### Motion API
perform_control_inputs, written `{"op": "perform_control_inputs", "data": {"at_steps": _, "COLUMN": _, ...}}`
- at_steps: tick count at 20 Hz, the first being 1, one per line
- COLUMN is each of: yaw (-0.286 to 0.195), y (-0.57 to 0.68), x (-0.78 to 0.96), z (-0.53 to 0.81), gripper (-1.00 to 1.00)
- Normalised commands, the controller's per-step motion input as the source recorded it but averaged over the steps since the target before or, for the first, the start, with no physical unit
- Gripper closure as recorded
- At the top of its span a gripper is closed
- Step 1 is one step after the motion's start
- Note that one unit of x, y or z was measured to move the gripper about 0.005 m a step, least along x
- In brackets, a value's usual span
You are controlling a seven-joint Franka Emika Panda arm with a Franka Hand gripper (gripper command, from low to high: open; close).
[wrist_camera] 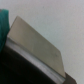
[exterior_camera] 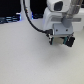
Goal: Open the kcup holder, insert the kcup into the holder, and close the kcup holder
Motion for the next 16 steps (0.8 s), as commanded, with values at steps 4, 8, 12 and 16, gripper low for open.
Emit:
{"op": "perform_control_inputs", "data": {"at_steps": 4, "yaw": 0.119, "y": 0.54, "x": -0.32, "z": 0.03, "gripper": -1.00}}
{"op": "perform_control_inputs", "data": {"at_steps": 8, "yaw": 0.096, "y": 0.58, "x": -0.43, "z": 0.06, "gripper": -1.00}}
{"op": "perform_control_inputs", "data": {"at_steps": 12, "yaw": 0.081, "y": 0.59, "x": -0.52, "z": 0.05, "gripper": -1.00}}
{"op": "perform_control_inputs", "data": {"at_steps": 16, "yaw": 0.048, "y": 0.58, "x": -0.75, "z": 0.01, "gripper": -1.00}}
